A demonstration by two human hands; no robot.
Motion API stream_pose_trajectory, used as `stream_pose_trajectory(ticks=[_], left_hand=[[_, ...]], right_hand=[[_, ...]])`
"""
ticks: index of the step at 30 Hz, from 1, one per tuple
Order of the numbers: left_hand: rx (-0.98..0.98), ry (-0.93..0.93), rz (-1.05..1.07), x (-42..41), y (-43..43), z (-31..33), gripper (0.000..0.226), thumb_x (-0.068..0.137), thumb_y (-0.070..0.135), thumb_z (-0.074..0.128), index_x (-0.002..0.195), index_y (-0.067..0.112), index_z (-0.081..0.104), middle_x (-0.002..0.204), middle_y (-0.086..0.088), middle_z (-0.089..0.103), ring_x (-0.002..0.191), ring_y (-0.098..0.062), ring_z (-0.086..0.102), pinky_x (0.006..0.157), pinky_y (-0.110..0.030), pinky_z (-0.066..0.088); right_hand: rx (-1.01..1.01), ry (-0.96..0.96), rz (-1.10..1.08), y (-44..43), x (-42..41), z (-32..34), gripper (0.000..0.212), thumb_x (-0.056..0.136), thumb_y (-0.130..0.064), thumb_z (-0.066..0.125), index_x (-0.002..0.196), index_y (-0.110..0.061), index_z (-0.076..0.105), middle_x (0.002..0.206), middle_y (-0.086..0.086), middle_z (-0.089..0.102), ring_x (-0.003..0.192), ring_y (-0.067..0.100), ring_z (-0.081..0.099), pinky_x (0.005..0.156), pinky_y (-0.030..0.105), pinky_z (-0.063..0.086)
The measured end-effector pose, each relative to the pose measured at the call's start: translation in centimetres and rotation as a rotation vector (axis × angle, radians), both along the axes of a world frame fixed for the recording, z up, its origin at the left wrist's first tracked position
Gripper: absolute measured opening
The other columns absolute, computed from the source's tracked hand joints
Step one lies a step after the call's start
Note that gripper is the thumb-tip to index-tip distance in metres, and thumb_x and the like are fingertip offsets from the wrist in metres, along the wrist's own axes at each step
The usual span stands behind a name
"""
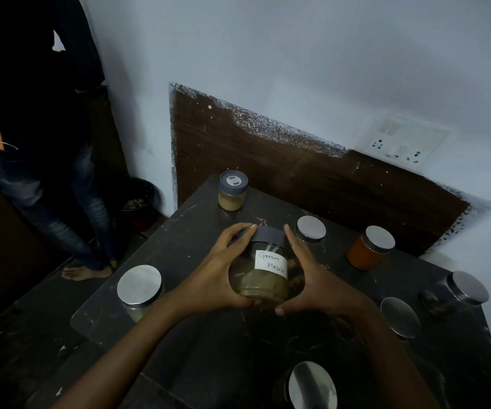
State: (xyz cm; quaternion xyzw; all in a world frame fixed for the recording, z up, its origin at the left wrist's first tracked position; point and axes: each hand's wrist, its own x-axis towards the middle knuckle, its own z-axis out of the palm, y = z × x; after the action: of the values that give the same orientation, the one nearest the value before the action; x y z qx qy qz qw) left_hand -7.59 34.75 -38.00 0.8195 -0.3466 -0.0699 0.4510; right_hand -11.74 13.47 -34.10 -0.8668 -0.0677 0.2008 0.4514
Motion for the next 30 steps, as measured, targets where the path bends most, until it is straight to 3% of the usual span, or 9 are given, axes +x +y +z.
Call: stream_pose_trajectory(ticks=[2, 5, 8, 12, 16, 19, 23, 27, 30], left_hand=[[-0.015, 0.047, -0.022, 0.0, -0.1, 0.2, 0.112, 0.06, 0.047, 0.075, 0.146, 0.035, 0.004, 0.15, 0.017, 0.004, 0.137, 0.007, 0.012, 0.111, -0.026, 0.032], [0.014, 0.118, -0.084, 0.2, -0.2, 0.5, 0.124, 0.057, 0.05, 0.079, 0.143, 0.039, -0.01, 0.149, 0.027, -0.007, 0.14, 0.001, 0.008, 0.113, -0.023, 0.025], [0.085, 0.101, -0.106, 0.7, -0.5, 0.9, 0.129, 0.056, 0.045, 0.084, 0.142, 0.038, -0.011, 0.144, 0.031, -0.005, 0.137, 0.003, 0.009, 0.112, -0.023, 0.027], [0.118, 0.005, -0.062, 1.4, -0.8, 1.3, 0.123, 0.056, 0.042, 0.086, 0.144, 0.034, 0.001, 0.14, 0.026, 0.007, 0.126, 0.012, 0.014, 0.107, -0.022, 0.034], [0.074, -0.055, -0.06, 1.9, -1.1, 2.3, 0.124, 0.053, 0.043, 0.087, 0.146, 0.032, 0.006, 0.142, 0.022, 0.01, 0.13, 0.01, 0.015, 0.105, -0.019, 0.034], [0.029, -0.1, -0.074, 2.6, -1.6, 3.5, 0.123, 0.051, 0.043, 0.087, 0.146, 0.034, 0.008, 0.141, 0.027, 0.011, 0.131, 0.016, 0.014, 0.102, -0.013, 0.034], [-0.008, -0.174, -0.092, 3.7, -2.1, 6.4, 0.122, 0.05, 0.042, 0.087, 0.143, 0.037, 0.007, 0.14, 0.031, 0.008, 0.128, 0.023, 0.011, 0.095, 0.004, 0.025], [-0.055, -0.239, -0.137, 5.5, -2.8, 10.7, 0.124, 0.051, 0.036, 0.088, 0.145, 0.034, 0.008, 0.146, 0.022, 0.011, 0.133, 0.012, 0.017, 0.099, -0.004, 0.033], [-0.084, -0.346, -0.156, 7.2, -3.3, 14.3, 0.124, 0.05, 0.036, 0.088, 0.146, 0.033, 0.009, 0.148, 0.018, 0.011, 0.135, 0.009, 0.015, 0.101, -0.001, 0.026]], right_hand=[[0.031, 0.022, -0.016, -0.1, 0.0, 0.2, 0.122, 0.059, -0.009, 0.083, 0.126, -0.059, -0.005, 0.152, 0.0, 0.016, 0.129, 0.017, 0.038, 0.078, 0.017, 0.049], [0.017, -0.037, -0.035, -0.1, 0.1, -0.1, 0.122, 0.058, -0.007, 0.084, 0.135, -0.049, -0.001, 0.145, -0.007, 0.021, 0.122, 0.01, 0.042, 0.076, 0.012, 0.049], [0.0, -0.09, -0.048, 0.0, 0.2, -0.5, 0.122, 0.057, -0.01, 0.085, 0.14, -0.042, 0.001, 0.142, -0.012, 0.018, 0.126, 0.007, 0.034, 0.081, 0.011, 0.045], [-0.03, -0.131, -0.064, -0.1, 0.2, 0.1, 0.122, 0.054, -0.017, 0.087, 0.126, -0.06, -0.001, 0.136, -0.02, 0.015, 0.13, 0.007, 0.027, 0.102, 0.027, 0.038], [-0.096, -0.165, -0.045, -0.6, 0.4, 1.8, 0.131, 0.055, -0.022, 0.087, 0.127, -0.056, -0.016, 0.15, -0.017, -0.008, 0.137, 0.008, 0.006, 0.109, 0.032, 0.022], [-0.151, -0.234, -0.052, -0.9, 0.5, 3.4, 0.129, 0.054, -0.023, 0.088, 0.134, -0.049, -0.011, 0.149, -0.018, -0.003, 0.137, 0.01, 0.013, 0.103, 0.026, 0.032], [-0.219, -0.366, -0.085, -1.5, 0.8, 6.0, 0.125, 0.052, -0.031, 0.088, 0.134, -0.053, -0.004, 0.143, -0.026, 0.007, 0.129, 0.008, 0.031, 0.098, 0.023, 0.043], [-0.242, -0.514, -0.117, -1.9, 1.7, 9.9, 0.128, 0.049, -0.033, 0.089, 0.14, -0.046, -0.001, 0.139, -0.028, 0.012, 0.124, 0.008, 0.039, 0.095, 0.027, 0.048], [-0.28, -0.655, -0.14, -2.2, 2.5, 13.4, 0.125, 0.05, -0.033, 0.089, 0.138, -0.044, 0.0, 0.141, -0.021, 0.016, 0.125, 0.006, 0.036, 0.097, 0.02, 0.044]])
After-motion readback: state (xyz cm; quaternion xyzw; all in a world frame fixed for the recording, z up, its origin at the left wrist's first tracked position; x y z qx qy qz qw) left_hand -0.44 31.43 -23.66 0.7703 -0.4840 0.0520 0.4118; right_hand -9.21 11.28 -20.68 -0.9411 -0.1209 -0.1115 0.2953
